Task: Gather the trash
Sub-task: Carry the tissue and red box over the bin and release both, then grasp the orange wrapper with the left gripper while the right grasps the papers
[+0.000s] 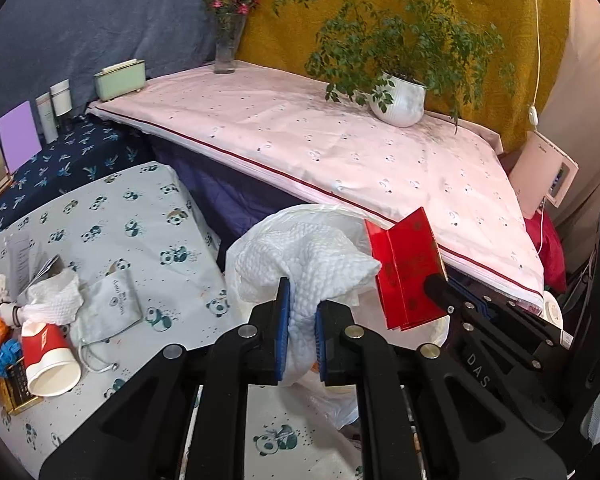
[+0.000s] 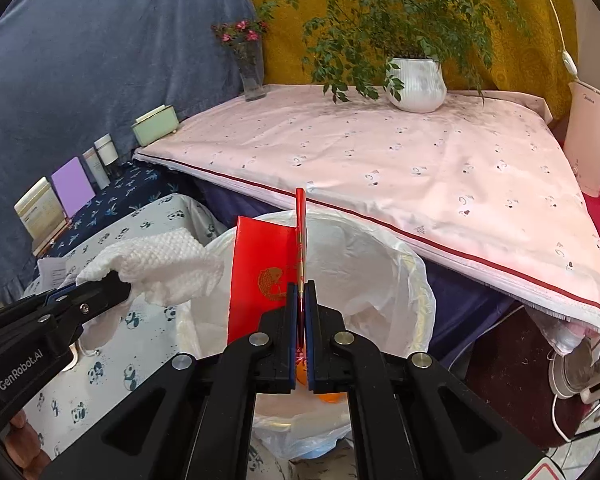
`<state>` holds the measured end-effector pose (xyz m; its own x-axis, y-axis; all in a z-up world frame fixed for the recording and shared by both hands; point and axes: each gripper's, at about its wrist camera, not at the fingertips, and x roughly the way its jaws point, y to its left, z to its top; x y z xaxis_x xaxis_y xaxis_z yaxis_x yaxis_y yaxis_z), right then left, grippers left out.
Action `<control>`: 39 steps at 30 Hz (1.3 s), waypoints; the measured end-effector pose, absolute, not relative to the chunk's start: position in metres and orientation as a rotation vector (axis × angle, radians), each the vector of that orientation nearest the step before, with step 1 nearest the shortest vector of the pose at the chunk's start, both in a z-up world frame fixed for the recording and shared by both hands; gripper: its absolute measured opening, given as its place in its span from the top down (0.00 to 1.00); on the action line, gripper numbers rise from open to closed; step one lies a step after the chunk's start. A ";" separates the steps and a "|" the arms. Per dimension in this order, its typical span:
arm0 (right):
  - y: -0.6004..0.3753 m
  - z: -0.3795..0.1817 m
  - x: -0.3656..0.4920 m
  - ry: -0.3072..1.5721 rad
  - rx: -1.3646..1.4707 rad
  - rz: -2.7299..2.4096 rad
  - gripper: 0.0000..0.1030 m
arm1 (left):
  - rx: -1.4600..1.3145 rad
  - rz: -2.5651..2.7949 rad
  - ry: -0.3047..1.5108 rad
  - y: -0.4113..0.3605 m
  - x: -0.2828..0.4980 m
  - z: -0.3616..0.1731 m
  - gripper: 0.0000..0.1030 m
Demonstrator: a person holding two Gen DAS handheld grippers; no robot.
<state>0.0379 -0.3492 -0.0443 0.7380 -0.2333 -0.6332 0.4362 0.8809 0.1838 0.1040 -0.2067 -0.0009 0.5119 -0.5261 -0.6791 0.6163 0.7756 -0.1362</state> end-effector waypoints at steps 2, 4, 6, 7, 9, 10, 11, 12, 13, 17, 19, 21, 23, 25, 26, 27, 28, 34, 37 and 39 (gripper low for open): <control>-0.352 -0.046 0.039 0.647 0.337 -0.381 0.97 | 0.138 -0.697 0.772 -0.213 0.105 -0.004 0.90; -0.354 -0.047 0.040 0.649 0.339 -0.384 0.97 | 0.148 -0.700 0.775 -0.219 0.106 -0.007 0.90; -0.355 -0.048 0.040 0.647 0.339 -0.390 0.96 | 0.153 -0.702 0.780 -0.222 0.108 -0.009 0.89; -0.356 -0.049 0.039 0.646 0.342 -0.390 0.96 | 0.149 -0.704 0.783 -0.223 0.110 -0.010 0.89; -0.359 -0.049 0.039 0.646 0.349 -0.390 0.90 | 0.138 -0.710 0.787 -0.224 0.112 -0.010 0.88; -0.360 -0.049 0.039 0.644 0.349 -0.397 0.89 | 0.132 -0.713 0.790 -0.224 0.113 -0.010 0.86; -0.360 -0.049 0.037 0.637 0.348 -0.402 0.88 | 0.129 -0.711 0.791 -0.224 0.114 -0.010 0.83; -0.361 -0.048 0.037 0.635 0.351 -0.406 0.86 | 0.125 -0.702 0.792 -0.223 0.115 -0.010 0.72; -0.361 -0.048 0.036 0.631 0.355 -0.407 0.84 | 0.119 -0.696 0.789 -0.223 0.116 -0.010 0.63; -0.360 -0.043 0.033 0.610 0.350 -0.415 0.71 | 0.109 -0.682 0.778 -0.220 0.116 -0.007 0.58; -0.359 -0.040 0.032 0.602 0.348 -0.416 0.69 | 0.105 -0.678 0.775 -0.217 0.117 -0.006 0.58; -0.357 -0.037 0.031 0.595 0.350 -0.413 0.67 | 0.103 -0.673 0.775 -0.214 0.117 -0.004 0.57; -0.354 -0.034 0.029 0.587 0.348 -0.411 0.65 | 0.100 -0.666 0.771 -0.211 0.117 -0.003 0.57; -0.351 -0.030 0.028 0.581 0.345 -0.406 0.64 | 0.092 -0.661 0.771 -0.206 0.118 -0.001 0.57; -0.348 -0.028 0.028 0.577 0.341 -0.404 0.63 | 0.087 -0.658 0.772 -0.204 0.118 -0.001 0.57; -0.346 -0.026 0.027 0.574 0.338 -0.401 0.63 | 0.082 -0.656 0.772 -0.202 0.118 0.000 0.57; -0.343 -0.024 0.027 0.570 0.334 -0.398 0.62 | 0.075 -0.652 0.772 -0.198 0.119 0.002 0.57; -0.327 -0.012 0.027 0.552 0.321 -0.374 0.56 | 0.060 -0.627 0.755 -0.179 0.118 0.010 0.57; -0.317 -0.008 0.029 0.549 0.310 -0.358 0.56 | 0.046 -0.615 0.749 -0.168 0.118 0.013 0.57; -0.309 -0.006 0.031 0.549 0.303 -0.346 0.56 | 0.039 -0.607 0.747 -0.160 0.119 0.015 0.57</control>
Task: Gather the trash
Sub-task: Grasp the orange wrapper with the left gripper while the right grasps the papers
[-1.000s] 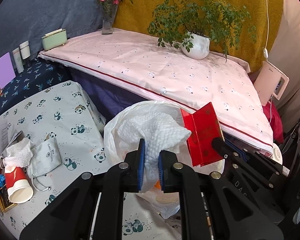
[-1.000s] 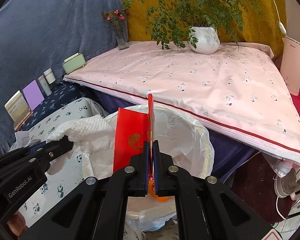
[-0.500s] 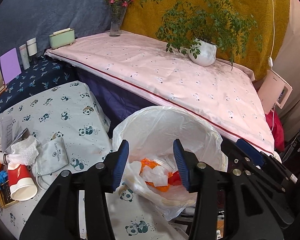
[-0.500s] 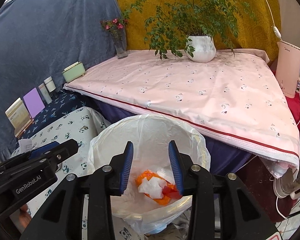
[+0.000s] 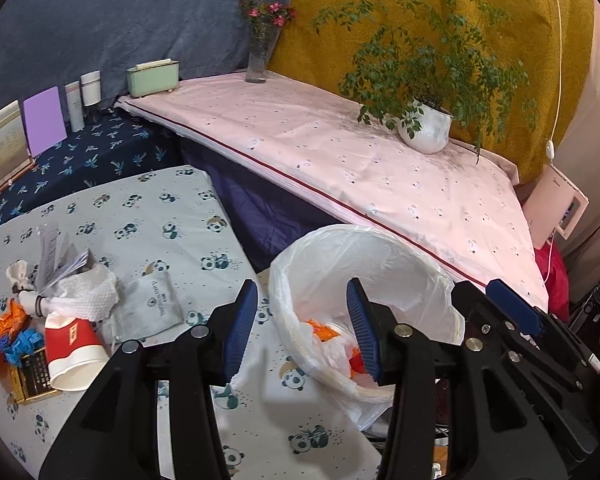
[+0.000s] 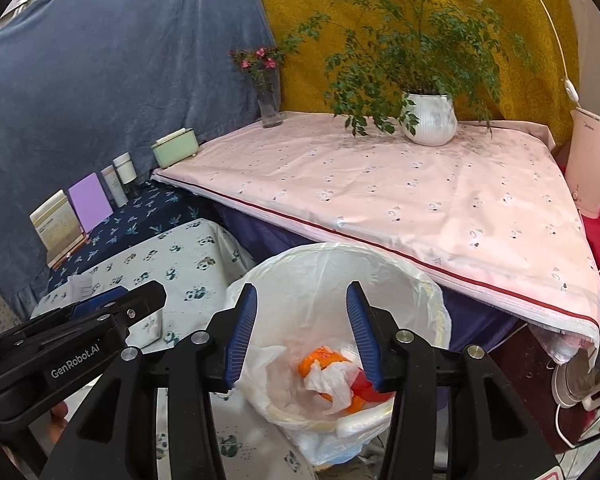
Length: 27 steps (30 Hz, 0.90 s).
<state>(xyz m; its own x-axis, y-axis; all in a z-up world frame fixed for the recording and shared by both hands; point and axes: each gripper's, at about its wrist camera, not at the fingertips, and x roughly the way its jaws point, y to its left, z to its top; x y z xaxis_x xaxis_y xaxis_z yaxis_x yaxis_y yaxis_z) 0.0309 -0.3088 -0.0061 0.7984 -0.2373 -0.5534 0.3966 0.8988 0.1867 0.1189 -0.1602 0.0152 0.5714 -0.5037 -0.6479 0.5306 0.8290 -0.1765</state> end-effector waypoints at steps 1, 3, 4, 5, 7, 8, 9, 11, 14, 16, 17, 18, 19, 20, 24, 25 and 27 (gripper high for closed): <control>-0.305 -0.005 0.032 0.548 0.299 -0.339 0.56 | 0.033 -0.598 0.745 -0.154 0.120 0.016 0.57; -0.297 -0.003 0.034 0.547 0.294 -0.324 0.55 | 0.021 -0.582 0.743 -0.142 0.121 0.017 0.56; -0.292 -0.002 0.035 0.547 0.291 -0.316 0.55 | 0.016 -0.575 0.742 -0.137 0.122 0.018 0.55; -0.288 -0.001 0.036 0.547 0.288 -0.309 0.55 | 0.010 -0.564 0.740 -0.131 0.123 0.018 0.55; -0.280 0.001 0.038 0.549 0.281 -0.293 0.55 | 0.000 -0.545 0.737 -0.117 0.125 0.019 0.55; -0.274 0.002 0.040 0.550 0.275 -0.282 0.55 | -0.004 -0.536 0.737 -0.111 0.125 0.019 0.55; -0.269 0.003 0.042 0.551 0.268 -0.273 0.55 | -0.007 -0.527 0.736 -0.105 0.126 0.019 0.54; -0.257 0.006 0.046 0.552 0.256 -0.253 0.55 | -0.015 -0.502 0.736 -0.091 0.129 0.019 0.54; -0.239 0.008 0.054 0.556 0.241 -0.220 0.55 | -0.028 -0.465 0.740 -0.069 0.133 0.017 0.52; -0.227 0.009 0.059 0.559 0.233 -0.200 0.55 | -0.033 -0.439 0.739 -0.055 0.135 0.016 0.45; -0.222 0.009 0.062 0.562 0.228 -0.191 0.55 | -0.032 -0.420 0.737 -0.046 0.137 0.015 0.45; -0.216 0.008 0.064 0.565 0.224 -0.182 0.55 | -0.034 -0.411 0.735 -0.041 0.137 0.014 0.45; -0.209 0.008 0.068 0.568 0.221 -0.172 0.55 | -0.038 -0.397 0.735 -0.032 0.139 0.013 0.45; -0.205 0.008 0.070 0.571 0.219 -0.164 0.55 | -0.041 -0.385 0.738 -0.024 0.141 0.012 0.45; -0.182 0.005 0.083 0.588 0.211 -0.123 0.55 | -0.034 -0.332 0.748 0.006 0.148 0.006 0.45; -0.178 0.004 0.086 0.593 0.210 -0.114 0.55 | -0.028 -0.316 0.753 0.017 0.152 0.003 0.45; -0.166 0.002 0.094 0.606 0.207 -0.092 0.55 | -0.014 -0.298 0.764 0.032 0.156 -0.002 0.44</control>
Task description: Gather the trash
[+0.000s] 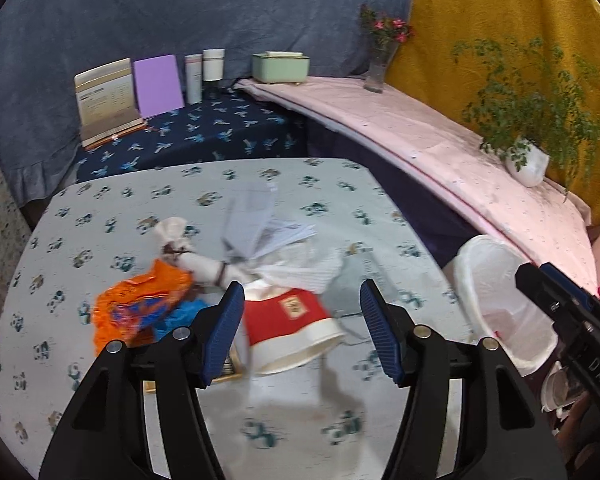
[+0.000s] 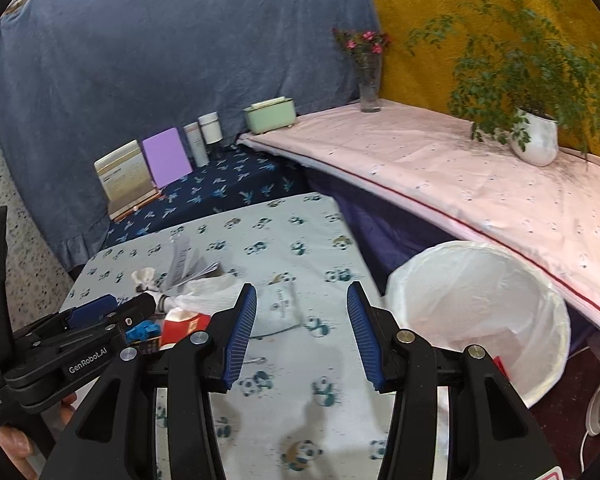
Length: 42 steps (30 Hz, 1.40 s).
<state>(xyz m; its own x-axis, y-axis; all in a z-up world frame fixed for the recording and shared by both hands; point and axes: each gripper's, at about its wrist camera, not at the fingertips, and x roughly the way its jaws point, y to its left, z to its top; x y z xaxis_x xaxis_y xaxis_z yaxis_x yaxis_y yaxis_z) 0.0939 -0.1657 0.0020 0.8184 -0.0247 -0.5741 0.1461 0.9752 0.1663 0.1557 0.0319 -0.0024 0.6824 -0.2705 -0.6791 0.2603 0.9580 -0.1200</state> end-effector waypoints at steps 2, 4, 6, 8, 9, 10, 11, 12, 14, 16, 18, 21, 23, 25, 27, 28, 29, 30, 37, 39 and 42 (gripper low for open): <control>-0.153 0.001 0.102 0.617 0.198 -0.068 0.55 | 0.008 -0.279 0.773 0.045 0.160 -0.008 0.44; -0.142 -0.001 0.109 0.627 0.186 -0.052 0.55 | 0.032 -0.255 0.784 0.060 0.165 -0.016 0.44; -0.129 -0.003 0.120 0.639 0.180 -0.028 0.55 | 0.033 -0.235 0.799 0.077 0.171 -0.023 0.44; -0.118 -0.006 0.130 0.652 0.177 -0.008 0.55 | 0.024 -0.220 0.812 0.092 0.177 -0.029 0.44; -0.112 -0.007 0.135 0.657 0.176 0.002 0.55 | 0.022 -0.212 0.818 0.100 0.179 -0.032 0.44; -0.106 -0.009 0.140 0.662 0.175 0.011 0.55 | 0.024 -0.206 0.822 0.104 0.182 -0.034 0.44; -0.099 -0.011 0.147 0.671 0.174 0.024 0.55 | 0.025 -0.199 0.824 0.109 0.183 -0.035 0.44; -0.095 -0.013 0.152 0.677 0.173 0.032 0.55 | 0.024 -0.194 0.828 0.114 0.185 -0.038 0.44; -0.083 -0.018 0.165 0.693 0.173 0.050 0.55 | 0.018 -0.188 0.841 0.125 0.190 -0.044 0.45; -0.072 -0.023 0.179 0.709 0.174 0.070 0.55 | 0.016 -0.181 0.852 0.131 0.195 -0.048 0.45; -0.062 -0.027 0.192 0.722 0.167 0.086 0.55 | 0.013 -0.180 0.865 0.136 0.199 -0.053 0.45; -0.048 -0.033 0.210 0.737 0.150 0.101 0.55 | -0.008 -0.183 0.881 0.144 0.203 -0.059 0.45; -0.041 -0.038 0.221 0.748 0.142 0.103 0.55 | -0.020 -0.186 0.886 0.147 0.203 -0.061 0.45; -0.035 -0.043 0.232 0.759 0.132 0.101 0.55 | -0.025 -0.185 0.891 0.150 0.205 -0.063 0.45; -0.031 -0.049 0.242 0.772 0.127 0.098 0.56 | -0.030 -0.186 0.895 0.152 0.206 -0.065 0.44; -0.029 -0.053 0.246 0.780 0.125 0.097 0.57 | -0.031 -0.185 0.896 0.152 0.206 -0.066 0.44; -0.029 -0.056 0.249 0.787 0.125 0.097 0.59 | -0.033 -0.185 0.896 0.153 0.206 -0.066 0.44; -0.027 -0.059 0.253 0.795 0.126 0.096 0.62 | -0.034 -0.185 0.898 0.153 0.207 -0.067 0.44; -0.020 -0.073 0.265 0.842 0.129 0.123 0.96 | -0.053 -0.180 0.909 0.159 0.207 -0.071 0.44; -0.018 -0.072 0.262 0.837 0.123 0.131 0.99 | -0.050 -0.182 0.912 0.159 0.207 -0.072 0.45; -0.018 -0.066 0.254 0.812 0.109 0.139 0.99 | -0.041 -0.186 0.911 0.156 0.205 -0.074 0.45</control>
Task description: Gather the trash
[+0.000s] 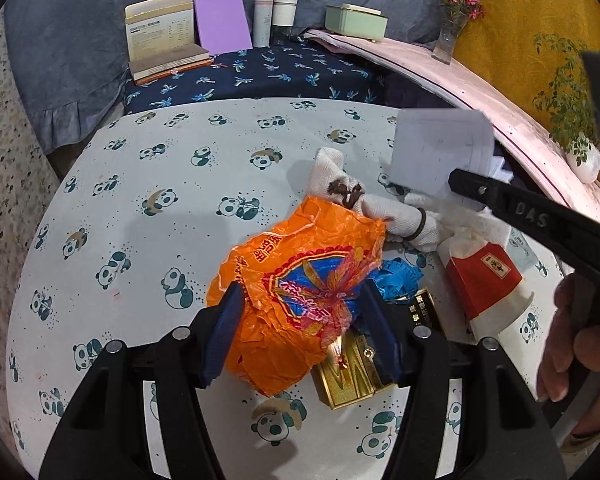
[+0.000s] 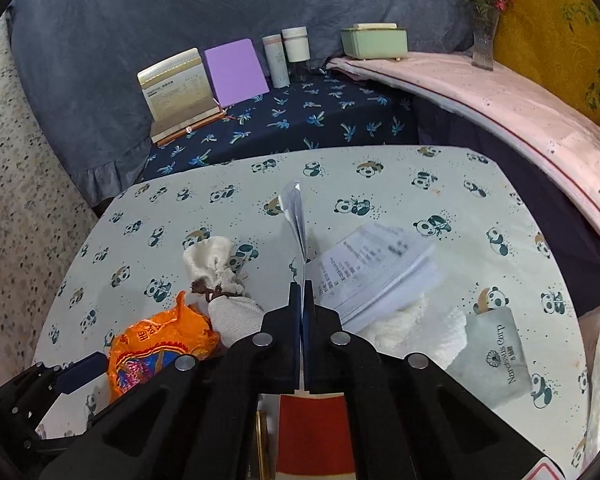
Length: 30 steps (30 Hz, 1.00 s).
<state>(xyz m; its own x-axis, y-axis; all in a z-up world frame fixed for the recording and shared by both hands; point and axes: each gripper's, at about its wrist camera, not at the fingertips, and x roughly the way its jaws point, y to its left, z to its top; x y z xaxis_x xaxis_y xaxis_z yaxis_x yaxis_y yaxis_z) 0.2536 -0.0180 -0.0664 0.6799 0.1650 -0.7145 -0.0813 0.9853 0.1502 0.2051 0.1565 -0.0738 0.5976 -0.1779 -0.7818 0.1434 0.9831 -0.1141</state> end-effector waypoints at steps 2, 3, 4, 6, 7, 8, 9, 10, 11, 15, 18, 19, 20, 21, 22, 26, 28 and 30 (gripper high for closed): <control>-0.020 -0.062 0.248 0.801 0.118 0.142 0.99 | -0.047 -0.193 0.914 0.155 0.204 -0.074 0.45; -0.022 -0.060 0.245 0.797 0.123 0.144 0.99 | -0.055 -0.200 0.914 0.154 0.202 -0.073 0.45; -0.024 -0.058 0.242 0.793 0.125 0.142 0.99 | -0.061 -0.208 0.912 0.153 0.200 -0.071 0.45; -0.029 -0.055 0.237 0.787 0.135 0.139 0.99 | -0.049 -0.217 0.910 0.149 0.196 -0.071 0.45; -0.032 -0.054 0.234 0.785 0.145 0.138 0.99 | -0.042 -0.220 0.914 0.147 0.195 -0.072 0.45; -0.034 -0.052 0.232 0.783 0.151 0.137 0.99 | -0.037 -0.224 0.919 0.145 0.193 -0.074 0.45; -0.037 -0.051 0.229 0.781 0.156 0.135 0.99 | -0.036 -0.226 0.922 0.145 0.191 -0.075 0.45; -0.039 -0.050 0.226 0.779 0.158 0.133 0.99 | -0.039 -0.229 0.926 0.145 0.187 -0.076 0.45; -0.041 -0.049 0.223 0.777 0.160 0.132 0.99 | -0.044 -0.236 0.930 0.145 0.184 -0.077 0.45; -0.049 -0.045 0.212 0.768 0.173 0.126 0.99 | -0.041 -0.255 0.943 0.142 0.180 -0.080 0.44; -0.055 -0.042 0.204 0.759 0.182 0.121 0.99 | -0.023 -0.231 0.944 0.139 0.183 -0.086 0.45; -0.056 -0.042 0.202 0.756 0.180 0.117 0.99 | -0.025 -0.227 0.947 0.139 0.184 -0.087 0.47; -0.058 -0.041 0.199 0.754 0.175 0.113 0.99 | -0.027 -0.222 0.950 0.140 0.185 -0.088 0.49; -0.059 -0.041 0.197 0.754 0.171 0.110 0.99 | -0.028 -0.216 0.954 0.140 0.186 -0.089 0.58; -0.060 -0.041 0.195 0.754 0.169 0.108 0.99 | -0.028 -0.218 0.956 0.141 0.186 -0.089 0.66; -0.066 -0.039 0.186 0.752 0.175 0.104 0.99 | -0.016 -0.210 0.941 0.142 0.183 -0.084 0.71; -0.068 -0.038 0.181 0.748 0.178 0.103 0.99 | -0.013 -0.198 0.926 0.141 0.179 -0.079 0.75; -0.072 -0.036 0.175 0.742 0.180 0.102 0.99 | -0.018 -0.195 0.906 0.140 0.174 -0.070 0.77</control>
